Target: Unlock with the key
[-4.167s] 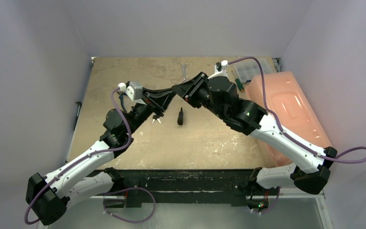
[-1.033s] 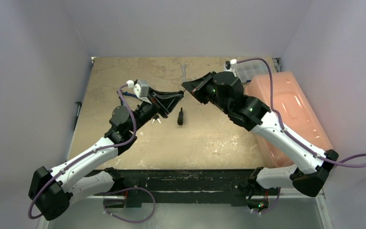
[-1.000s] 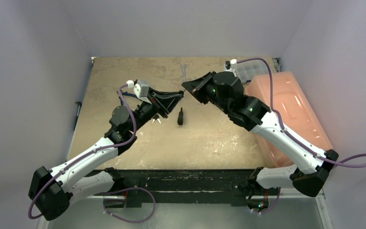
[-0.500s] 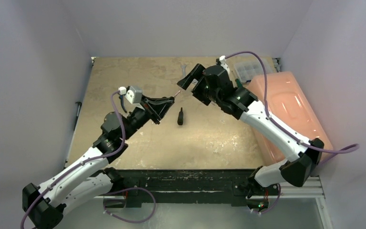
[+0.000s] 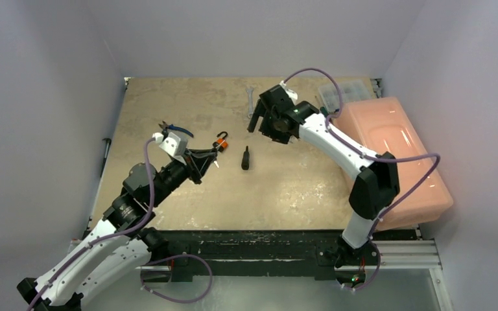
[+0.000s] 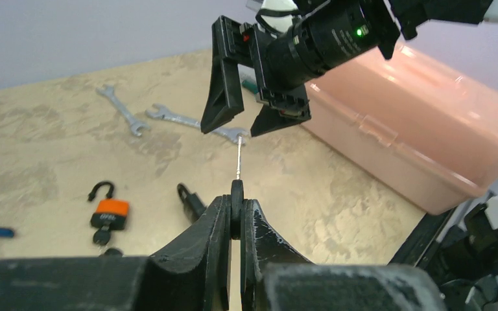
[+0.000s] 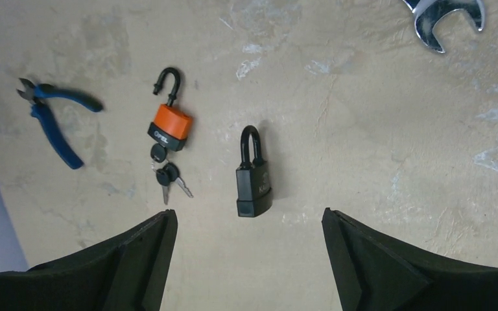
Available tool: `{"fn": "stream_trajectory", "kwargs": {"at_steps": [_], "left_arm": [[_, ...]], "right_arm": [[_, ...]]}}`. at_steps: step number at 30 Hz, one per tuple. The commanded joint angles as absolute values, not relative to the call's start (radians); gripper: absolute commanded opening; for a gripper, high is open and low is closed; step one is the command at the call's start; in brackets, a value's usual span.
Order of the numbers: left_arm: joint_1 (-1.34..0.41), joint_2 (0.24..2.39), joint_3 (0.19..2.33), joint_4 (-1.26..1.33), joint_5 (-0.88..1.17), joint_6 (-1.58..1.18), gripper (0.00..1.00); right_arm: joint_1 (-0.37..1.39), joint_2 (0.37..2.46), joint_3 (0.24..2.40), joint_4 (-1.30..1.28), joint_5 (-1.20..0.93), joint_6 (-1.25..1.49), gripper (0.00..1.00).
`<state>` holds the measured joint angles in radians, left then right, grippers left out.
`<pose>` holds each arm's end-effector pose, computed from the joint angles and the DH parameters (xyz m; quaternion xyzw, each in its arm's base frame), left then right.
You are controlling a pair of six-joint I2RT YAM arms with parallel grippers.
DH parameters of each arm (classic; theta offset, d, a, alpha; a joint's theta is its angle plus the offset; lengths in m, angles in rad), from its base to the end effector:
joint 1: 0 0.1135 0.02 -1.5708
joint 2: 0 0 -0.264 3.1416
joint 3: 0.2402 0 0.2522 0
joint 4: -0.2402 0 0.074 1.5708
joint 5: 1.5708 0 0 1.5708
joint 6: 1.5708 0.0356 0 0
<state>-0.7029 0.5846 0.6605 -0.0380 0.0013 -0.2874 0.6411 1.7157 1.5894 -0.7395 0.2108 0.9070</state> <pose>0.1137 -0.0964 0.3417 0.1435 0.6786 -0.3427 0.6336 0.3084 0.2208 0.3205 0.1597 0.9203 0.1694 0.3145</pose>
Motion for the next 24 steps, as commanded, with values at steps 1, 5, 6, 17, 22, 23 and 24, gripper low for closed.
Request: {"fn": "stream_trajectory", "kwargs": {"at_steps": [1,5,6,17,22,23,24], "left_arm": [[-0.702,0.566,0.706,-0.175,-0.055,-0.225,0.00],[-0.702,0.551,0.690,-0.200,-0.068,-0.216,0.00],[-0.701,0.547,0.688,-0.199,-0.066,-0.213,0.00],[-0.703,0.533,0.700,-0.221,-0.092,-0.191,0.00],[-0.702,0.517,0.697,-0.219,-0.091,-0.190,0.00],[-0.701,0.516,0.697,-0.221,-0.091,-0.190,0.00],[-0.702,0.514,0.698,-0.223,-0.092,-0.191,0.00]], "right_arm": [[0.645,1.802,1.699,-0.826,0.185,0.858,0.89],[0.656,1.907,1.760,-0.876,0.149,0.862,0.88],[0.660,1.926,1.768,-0.878,0.149,0.862,0.88],[0.711,2.068,1.851,-0.908,0.147,0.864,0.86],[0.716,2.127,1.878,-0.916,0.161,0.864,0.85],[0.716,2.136,1.883,-0.915,0.167,0.863,0.85],[0.716,2.146,1.888,-0.918,0.174,0.864,0.84]]}}
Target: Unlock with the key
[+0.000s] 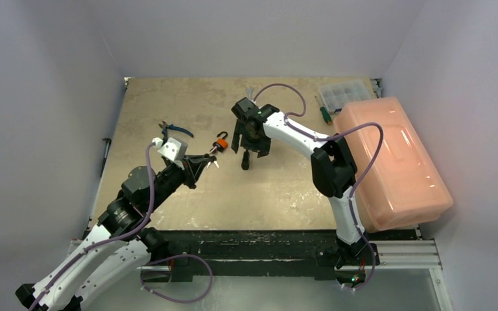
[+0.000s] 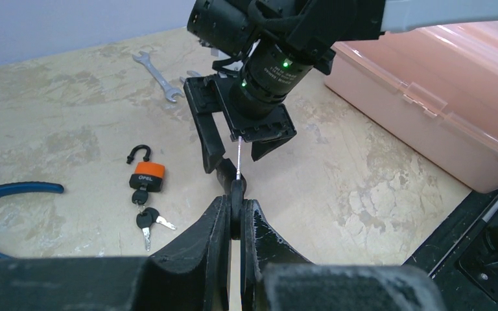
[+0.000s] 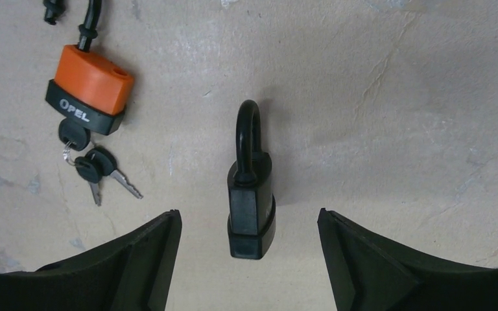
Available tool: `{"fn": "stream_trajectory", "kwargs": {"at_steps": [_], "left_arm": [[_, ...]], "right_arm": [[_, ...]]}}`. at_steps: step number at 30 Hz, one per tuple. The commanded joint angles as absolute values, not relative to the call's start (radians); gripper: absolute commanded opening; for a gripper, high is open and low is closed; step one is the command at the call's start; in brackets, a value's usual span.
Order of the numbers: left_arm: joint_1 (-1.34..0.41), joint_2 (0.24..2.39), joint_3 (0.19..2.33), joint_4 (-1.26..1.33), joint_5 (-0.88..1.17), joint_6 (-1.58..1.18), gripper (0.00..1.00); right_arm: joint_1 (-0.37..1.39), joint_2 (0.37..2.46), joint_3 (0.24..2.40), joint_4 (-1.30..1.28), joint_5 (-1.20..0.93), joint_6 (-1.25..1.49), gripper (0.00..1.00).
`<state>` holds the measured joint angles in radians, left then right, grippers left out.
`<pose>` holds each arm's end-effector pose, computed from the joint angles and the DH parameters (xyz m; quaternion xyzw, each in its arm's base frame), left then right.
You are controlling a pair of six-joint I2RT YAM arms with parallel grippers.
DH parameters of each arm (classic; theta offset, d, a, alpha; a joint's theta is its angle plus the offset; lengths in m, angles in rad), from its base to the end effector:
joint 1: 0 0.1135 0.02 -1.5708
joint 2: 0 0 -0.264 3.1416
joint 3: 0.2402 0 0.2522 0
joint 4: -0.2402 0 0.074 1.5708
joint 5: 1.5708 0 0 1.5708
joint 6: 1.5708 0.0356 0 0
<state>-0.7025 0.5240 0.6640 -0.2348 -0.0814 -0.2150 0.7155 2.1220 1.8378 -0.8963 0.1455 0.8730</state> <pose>0.1046 -0.0848 0.3288 0.1518 0.7240 -0.2707 0.6161 0.3444 0.2925 0.2263 0.0910 0.9743 0.0880 0.1864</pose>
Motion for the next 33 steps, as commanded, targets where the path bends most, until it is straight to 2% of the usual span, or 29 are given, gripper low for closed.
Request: {"fn": "stream_trajectory", "kwargs": {"at_steps": [1,16,26,28,30,33], "left_arm": [[-0.701,0.514,0.698,-0.222,-0.093,-0.189,0.00],[-0.702,0.505,0.700,-0.228,-0.091,-0.189,0.00],[-0.702,0.511,0.701,-0.229,-0.089,-0.190,0.00],[-0.701,0.512,0.701,-0.229,-0.089,-0.189,0.00],[-0.702,0.514,0.700,-0.228,-0.087,-0.189,0.00],[-0.701,0.515,0.697,-0.221,-0.084,-0.191,0.00]], "right_arm": [[0.716,2.154,1.892,-0.919,0.179,0.864,0.83],[0.721,2.226,1.873,-0.886,0.168,0.865,0.58],[0.721,2.238,1.844,-0.847,0.154,0.870,0.34],[0.720,2.241,1.837,-0.831,0.137,0.865,0.22],[0.721,2.249,1.840,-0.829,0.122,0.857,0.00],[0.720,2.246,1.846,-0.843,0.131,0.859,0.00]]}}
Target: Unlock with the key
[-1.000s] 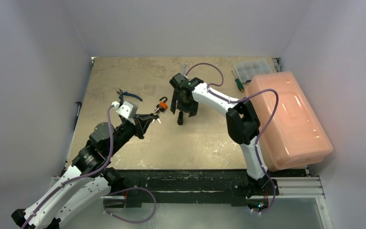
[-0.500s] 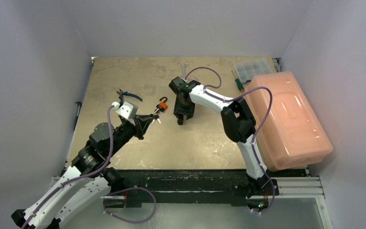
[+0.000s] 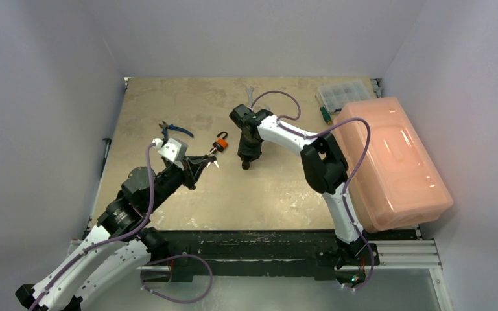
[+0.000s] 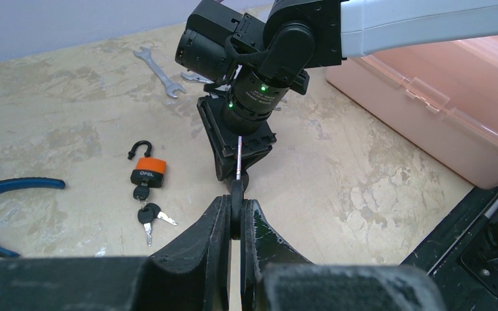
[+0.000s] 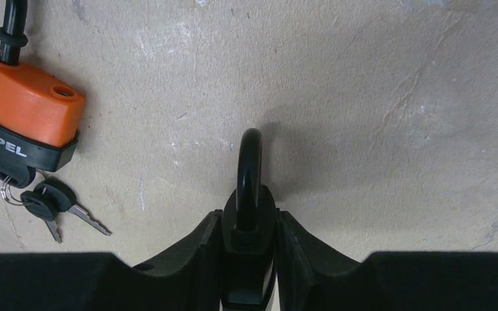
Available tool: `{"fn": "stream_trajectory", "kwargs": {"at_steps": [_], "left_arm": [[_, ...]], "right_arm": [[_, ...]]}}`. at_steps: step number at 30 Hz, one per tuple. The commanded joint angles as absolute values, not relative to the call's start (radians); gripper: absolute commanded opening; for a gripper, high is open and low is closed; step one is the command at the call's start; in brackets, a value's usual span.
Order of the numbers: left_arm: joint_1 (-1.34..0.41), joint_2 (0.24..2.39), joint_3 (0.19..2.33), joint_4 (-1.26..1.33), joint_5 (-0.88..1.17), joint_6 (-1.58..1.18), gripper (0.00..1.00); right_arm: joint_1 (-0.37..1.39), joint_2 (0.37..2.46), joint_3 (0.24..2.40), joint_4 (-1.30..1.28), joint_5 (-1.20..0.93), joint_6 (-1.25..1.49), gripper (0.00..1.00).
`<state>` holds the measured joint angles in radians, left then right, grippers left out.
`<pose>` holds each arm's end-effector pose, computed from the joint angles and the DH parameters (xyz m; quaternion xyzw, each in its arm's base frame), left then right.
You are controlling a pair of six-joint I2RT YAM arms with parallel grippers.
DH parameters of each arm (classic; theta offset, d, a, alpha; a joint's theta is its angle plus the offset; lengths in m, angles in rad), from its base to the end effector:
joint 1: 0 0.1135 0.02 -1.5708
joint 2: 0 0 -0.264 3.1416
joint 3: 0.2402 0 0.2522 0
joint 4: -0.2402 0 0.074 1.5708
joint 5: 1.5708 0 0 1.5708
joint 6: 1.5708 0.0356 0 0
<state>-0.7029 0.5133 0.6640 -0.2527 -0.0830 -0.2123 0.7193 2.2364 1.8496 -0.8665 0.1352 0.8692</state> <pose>0.1027 -0.0831 0.3281 0.1531 0.7261 -0.2682 0.6143 0.3542 0.3038 0.1805 0.0844 0.9816 0.0658 0.1581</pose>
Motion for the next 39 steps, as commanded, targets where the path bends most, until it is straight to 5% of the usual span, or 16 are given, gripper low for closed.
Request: {"fn": "stream_trajectory", "kwargs": {"at_steps": [1,20,29,39], "left_arm": [[-0.702,0.515,0.695,-0.216,-0.088,-0.196,0.00],[-0.702,0.645,0.671,-0.114,-0.017,-0.227,0.00],[-0.702,0.754,0.646,-0.015,0.070,-0.289,0.00],[-0.746,0.915,0.670,0.100,0.134,-0.361,0.00]], "right_arm": [[0.720,2.235,1.841,-0.846,0.137,0.860,0.00],[0.690,1.955,1.796,-1.150,0.334,1.129,0.00],[0.594,1.782,1.688,-1.194,0.128,1.284,0.00],[0.551,1.826,1.685,-1.245,-0.017,1.234,0.00]]}}
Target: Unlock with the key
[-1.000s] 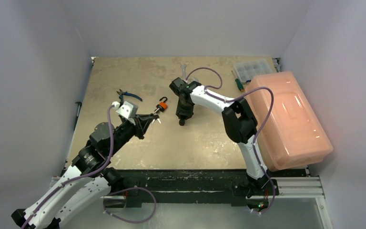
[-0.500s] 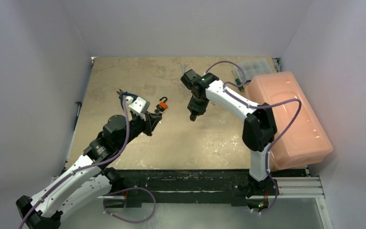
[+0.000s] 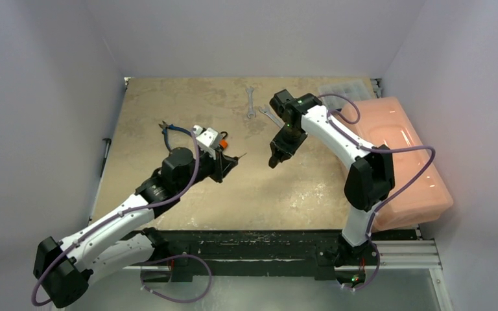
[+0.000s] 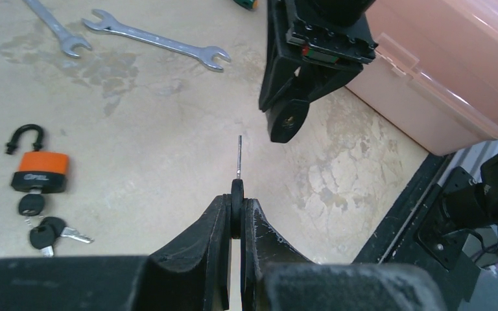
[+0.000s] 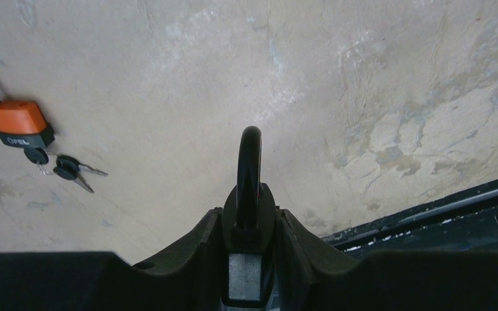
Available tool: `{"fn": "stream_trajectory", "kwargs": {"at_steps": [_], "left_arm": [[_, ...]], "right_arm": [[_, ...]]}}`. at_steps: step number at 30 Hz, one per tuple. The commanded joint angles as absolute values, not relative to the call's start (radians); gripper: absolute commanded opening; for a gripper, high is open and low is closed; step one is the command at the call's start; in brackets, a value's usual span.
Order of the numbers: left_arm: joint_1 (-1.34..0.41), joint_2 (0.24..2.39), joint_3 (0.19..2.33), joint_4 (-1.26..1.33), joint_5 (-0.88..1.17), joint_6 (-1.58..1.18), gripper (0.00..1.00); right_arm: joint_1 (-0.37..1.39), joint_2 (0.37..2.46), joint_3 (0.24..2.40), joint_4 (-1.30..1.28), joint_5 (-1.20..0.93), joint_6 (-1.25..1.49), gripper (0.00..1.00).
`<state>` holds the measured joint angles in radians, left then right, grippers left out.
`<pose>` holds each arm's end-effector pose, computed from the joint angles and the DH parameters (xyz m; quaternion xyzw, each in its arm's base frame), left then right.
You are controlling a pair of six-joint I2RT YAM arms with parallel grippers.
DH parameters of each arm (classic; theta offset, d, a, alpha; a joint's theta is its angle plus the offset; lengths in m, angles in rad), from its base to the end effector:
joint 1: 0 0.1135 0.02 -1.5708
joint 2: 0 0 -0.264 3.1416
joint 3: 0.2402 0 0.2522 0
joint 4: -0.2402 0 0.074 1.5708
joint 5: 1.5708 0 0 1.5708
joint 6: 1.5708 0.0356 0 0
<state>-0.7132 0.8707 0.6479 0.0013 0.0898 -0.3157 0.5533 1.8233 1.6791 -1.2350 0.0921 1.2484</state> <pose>0.1559 -0.1391 0.2957 0.1815 0.7592 -0.3376 0.5260 0.3062 0.1853 0.2859 0.3428 0.9334 0.0464 0.0953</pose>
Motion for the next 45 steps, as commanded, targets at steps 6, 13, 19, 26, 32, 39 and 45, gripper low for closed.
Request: {"fn": "stream_trajectory", "kwargs": {"at_steps": [6,13,19,26,32,39,45], "left_arm": [[-0.809,0.960,0.676,0.130,0.105,-0.372,0.00],[-0.823,1.014,0.700,0.082,0.064,-0.410,0.00],[-0.825,1.013,0.668,0.104,0.034,-0.469,0.00],[-0.847,1.056,0.685,0.084,0.008,-0.475,0.00],[-0.895,1.108,0.718,0.075,-0.017,-0.456,0.00],[-0.914,1.138,0.712,0.102,-0.036,-0.460,0.00],[-0.930,1.165,0.721,0.133,-0.056,-0.472,0.00]], "right_arm": [[0.549,1.872,1.732,-1.269,-0.055,1.192,0.00],[0.549,1.884,1.739,-1.257,-0.077,1.189,0.00],[0.549,1.885,1.721,-1.239,-0.099,1.187,0.00],[0.548,1.888,1.730,-1.254,-0.100,1.195,0.00],[0.549,1.894,1.746,-1.271,-0.095,1.207,0.00],[0.549,1.905,1.764,-1.287,-0.073,1.209,0.00],[0.550,1.910,1.764,-1.289,-0.064,1.216,0.00]]}}
